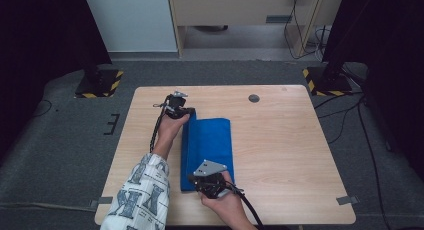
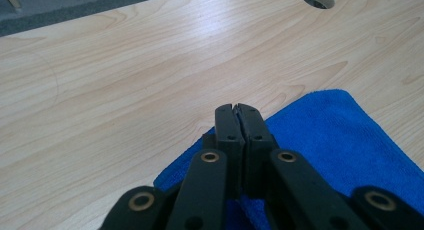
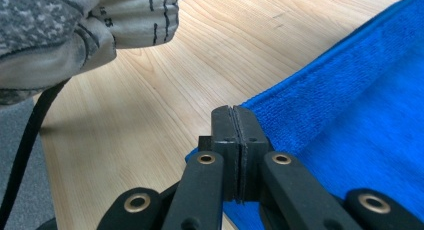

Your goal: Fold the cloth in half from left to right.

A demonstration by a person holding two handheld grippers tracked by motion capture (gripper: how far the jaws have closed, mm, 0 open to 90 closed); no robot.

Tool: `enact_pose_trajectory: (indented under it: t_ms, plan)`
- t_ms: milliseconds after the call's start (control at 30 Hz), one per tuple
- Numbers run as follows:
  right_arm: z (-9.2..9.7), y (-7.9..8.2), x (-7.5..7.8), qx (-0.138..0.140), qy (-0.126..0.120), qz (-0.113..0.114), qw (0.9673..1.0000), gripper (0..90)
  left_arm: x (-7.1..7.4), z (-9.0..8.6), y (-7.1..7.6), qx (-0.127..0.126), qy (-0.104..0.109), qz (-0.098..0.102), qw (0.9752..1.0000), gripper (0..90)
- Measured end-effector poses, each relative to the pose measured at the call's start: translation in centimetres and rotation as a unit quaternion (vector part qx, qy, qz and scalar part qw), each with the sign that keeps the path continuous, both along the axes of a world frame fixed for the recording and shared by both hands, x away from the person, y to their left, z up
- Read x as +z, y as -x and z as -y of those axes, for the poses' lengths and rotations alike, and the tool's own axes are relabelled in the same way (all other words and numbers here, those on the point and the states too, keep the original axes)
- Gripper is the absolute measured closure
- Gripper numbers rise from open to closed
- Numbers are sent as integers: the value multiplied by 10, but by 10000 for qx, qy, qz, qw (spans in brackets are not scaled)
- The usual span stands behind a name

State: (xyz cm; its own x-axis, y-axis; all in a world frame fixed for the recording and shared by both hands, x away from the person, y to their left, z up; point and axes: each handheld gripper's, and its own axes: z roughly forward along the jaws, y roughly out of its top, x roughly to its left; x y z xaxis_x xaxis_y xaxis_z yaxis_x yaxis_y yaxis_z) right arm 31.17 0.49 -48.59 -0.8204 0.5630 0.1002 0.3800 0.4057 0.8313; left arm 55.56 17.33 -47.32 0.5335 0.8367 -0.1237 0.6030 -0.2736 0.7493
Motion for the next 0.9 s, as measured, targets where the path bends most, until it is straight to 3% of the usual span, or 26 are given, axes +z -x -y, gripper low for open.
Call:
enact_pose_trajectory:
  t_ms: [200,500,733,900]
  plan:
    - [13,1,1,-73,29,10,10000,894,-4,11,0,-62,-3,-33,10000,887]
    - [24,4,-1,-84,104,19,9999,893,-1,28,5,-246,50,76,9997,886]
    - [42,4,1,-213,26,61,9998,893,-4,40,4,-275,50,29,9996,885]
    - [53,4,0,-257,106,28,9996,893,-8,53,2,-252,84,31,9996,885]
